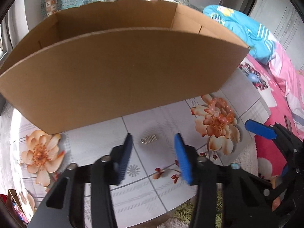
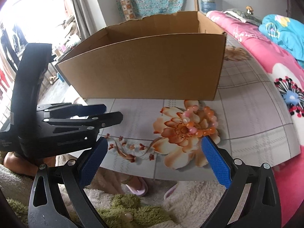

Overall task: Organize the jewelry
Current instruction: 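Move the left gripper to the small silver rectangular charm, then close the left gripper on the silver charm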

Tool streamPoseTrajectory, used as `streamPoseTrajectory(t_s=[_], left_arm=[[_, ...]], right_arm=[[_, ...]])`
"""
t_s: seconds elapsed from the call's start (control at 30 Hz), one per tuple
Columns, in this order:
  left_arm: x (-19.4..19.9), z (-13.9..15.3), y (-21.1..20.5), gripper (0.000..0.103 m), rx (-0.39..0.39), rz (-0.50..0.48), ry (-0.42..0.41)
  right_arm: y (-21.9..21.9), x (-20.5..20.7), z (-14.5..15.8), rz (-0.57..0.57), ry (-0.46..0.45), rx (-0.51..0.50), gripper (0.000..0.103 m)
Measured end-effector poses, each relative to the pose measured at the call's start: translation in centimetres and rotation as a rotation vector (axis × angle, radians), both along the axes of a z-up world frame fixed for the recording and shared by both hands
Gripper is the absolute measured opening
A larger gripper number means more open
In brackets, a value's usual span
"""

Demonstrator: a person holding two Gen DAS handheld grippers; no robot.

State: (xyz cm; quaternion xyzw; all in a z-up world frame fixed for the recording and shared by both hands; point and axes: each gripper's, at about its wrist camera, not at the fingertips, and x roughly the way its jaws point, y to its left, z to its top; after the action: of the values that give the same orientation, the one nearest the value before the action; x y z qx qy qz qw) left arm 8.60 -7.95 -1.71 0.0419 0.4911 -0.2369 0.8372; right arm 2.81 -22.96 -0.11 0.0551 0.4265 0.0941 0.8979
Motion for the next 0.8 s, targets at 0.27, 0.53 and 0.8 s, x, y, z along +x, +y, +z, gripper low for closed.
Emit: streamPoseTrajectory(t_s=[0.27, 0.53, 0.8], left_arm=[[1.0, -0.8, -1.5, 0.029, 0.072, 0.006, -0.009], [0.3, -1.1, -3.0, 0.024, 0.121, 0.015, -0.055], [0.1, -1.3, -3.3, 0.015, 0.154, 0.016, -0.08]], right_arm=[[-0.6, -0.1, -0.4, -0.024, 0.005, 0.019, 0.095], [-1.2, 0.4, -0.5, -0.039, 0.017, 0.03, 0.095], [-1.7, 0.6, -0.8, -0.056, 0.022, 0.04, 0.095]])
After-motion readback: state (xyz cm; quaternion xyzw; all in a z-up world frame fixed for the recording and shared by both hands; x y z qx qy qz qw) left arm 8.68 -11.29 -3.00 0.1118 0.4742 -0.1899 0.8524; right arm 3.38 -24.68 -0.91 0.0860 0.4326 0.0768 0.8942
